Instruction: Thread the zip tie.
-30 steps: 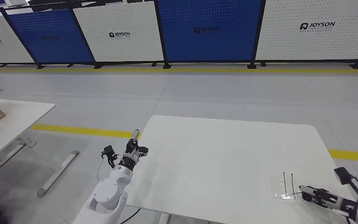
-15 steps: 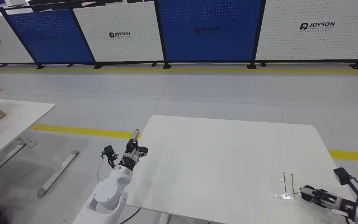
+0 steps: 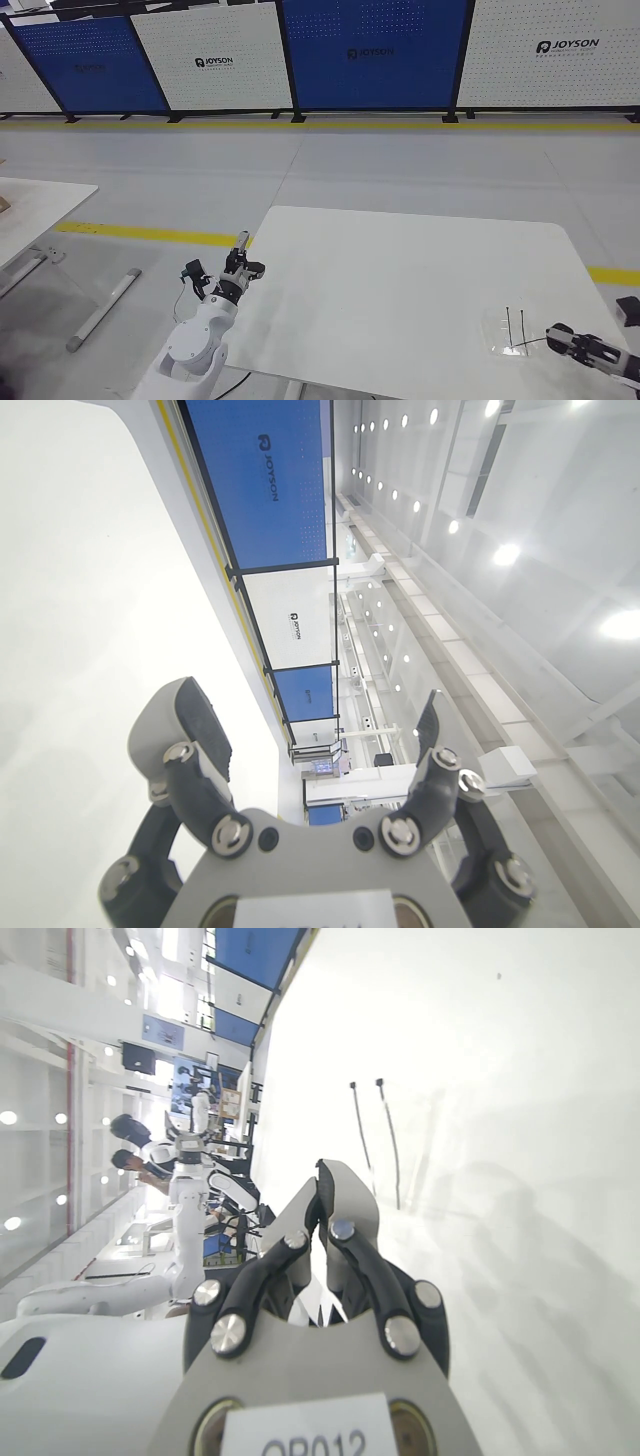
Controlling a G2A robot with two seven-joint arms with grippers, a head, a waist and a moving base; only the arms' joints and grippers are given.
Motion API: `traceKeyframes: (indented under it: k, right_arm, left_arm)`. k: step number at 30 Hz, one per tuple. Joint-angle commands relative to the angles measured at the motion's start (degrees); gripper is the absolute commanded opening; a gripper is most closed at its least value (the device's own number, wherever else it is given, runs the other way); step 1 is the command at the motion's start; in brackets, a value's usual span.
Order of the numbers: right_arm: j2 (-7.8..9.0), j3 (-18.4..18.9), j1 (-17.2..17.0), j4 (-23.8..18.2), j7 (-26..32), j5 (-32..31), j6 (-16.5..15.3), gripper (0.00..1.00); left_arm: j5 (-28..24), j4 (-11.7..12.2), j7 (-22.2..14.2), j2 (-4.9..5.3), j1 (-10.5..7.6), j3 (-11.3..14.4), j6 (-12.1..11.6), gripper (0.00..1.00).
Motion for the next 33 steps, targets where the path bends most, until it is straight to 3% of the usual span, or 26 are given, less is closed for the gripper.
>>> traceKeyframes:
  k: [1, 18, 21, 27, 30, 33]
  right_arm:
    - [0.11, 1.07, -0.5, -0.17, 1.87, 4.37, 0.04, 0.0]
    - [0.13, 1.18, -0.57, -0.34, 2.29, 5.45, 0.53, 0.0]
    - [-0.12, 0.19, -2.05, -3.41, 0.11, 6.32, 0.02, 0.0]
    - [-1.42, -0.4, -6.02, -10.87, -5.04, 17.06, -0.97, 0.0]
    - [-2.46, -3.42, -7.29, -13.97, -8.25, 18.63, -0.97, 0.0]
    - [-3.46, -8.8, -6.6, -13.44, -11.21, 17.78, -0.97, 0.0]
  left_arm:
    - [0.0, 0.0, 0.0, 0.0, 0.0, 0.0, 0.0, 1.0]
    - [0.0, 0.0, 0.0, 0.0, 0.0, 0.0, 0.0, 1.0]
    - [0.0, 0.0, 0.0, 0.0, 0.0, 0.0, 0.0, 1.0]
    - [0.0, 0.0, 0.0, 0.0, 0.0, 0.0, 0.0, 1.0]
    - [0.0, 0.0, 0.0, 0.0, 0.0, 0.0, 0.0, 1.0]
    - [0.0, 0.0, 0.0, 0.0, 0.0, 0.0, 0.0, 1.0]
